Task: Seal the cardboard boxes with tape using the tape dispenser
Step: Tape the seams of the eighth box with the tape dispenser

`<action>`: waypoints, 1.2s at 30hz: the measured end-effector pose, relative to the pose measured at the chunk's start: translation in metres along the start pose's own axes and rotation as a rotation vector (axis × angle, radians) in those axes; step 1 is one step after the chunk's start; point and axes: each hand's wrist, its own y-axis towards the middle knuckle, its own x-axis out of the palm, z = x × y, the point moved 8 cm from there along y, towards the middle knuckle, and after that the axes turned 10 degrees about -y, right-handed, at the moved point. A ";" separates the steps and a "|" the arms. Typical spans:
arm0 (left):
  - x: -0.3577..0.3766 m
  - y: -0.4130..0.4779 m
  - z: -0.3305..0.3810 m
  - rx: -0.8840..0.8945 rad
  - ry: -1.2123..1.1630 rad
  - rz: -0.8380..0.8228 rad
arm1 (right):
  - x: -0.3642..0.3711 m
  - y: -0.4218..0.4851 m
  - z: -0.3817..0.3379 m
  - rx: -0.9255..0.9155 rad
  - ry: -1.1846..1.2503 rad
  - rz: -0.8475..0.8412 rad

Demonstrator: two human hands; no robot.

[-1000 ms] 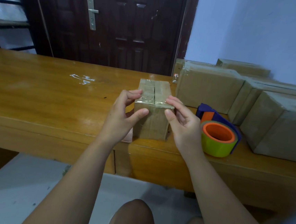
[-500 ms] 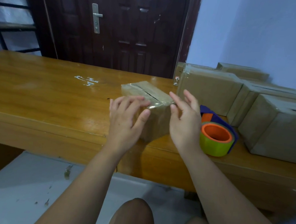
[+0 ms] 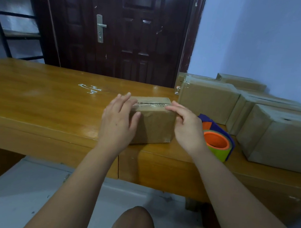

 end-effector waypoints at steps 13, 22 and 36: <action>0.017 -0.011 0.045 0.146 0.180 -0.232 | -0.048 -0.007 0.132 0.534 -0.378 -0.411; 0.026 -0.008 0.060 0.202 0.249 -0.293 | -0.042 -0.040 0.155 0.861 0.295 -0.291; 0.059 0.004 0.076 0.207 -0.046 -0.131 | -0.033 -0.086 0.106 0.770 0.986 -0.287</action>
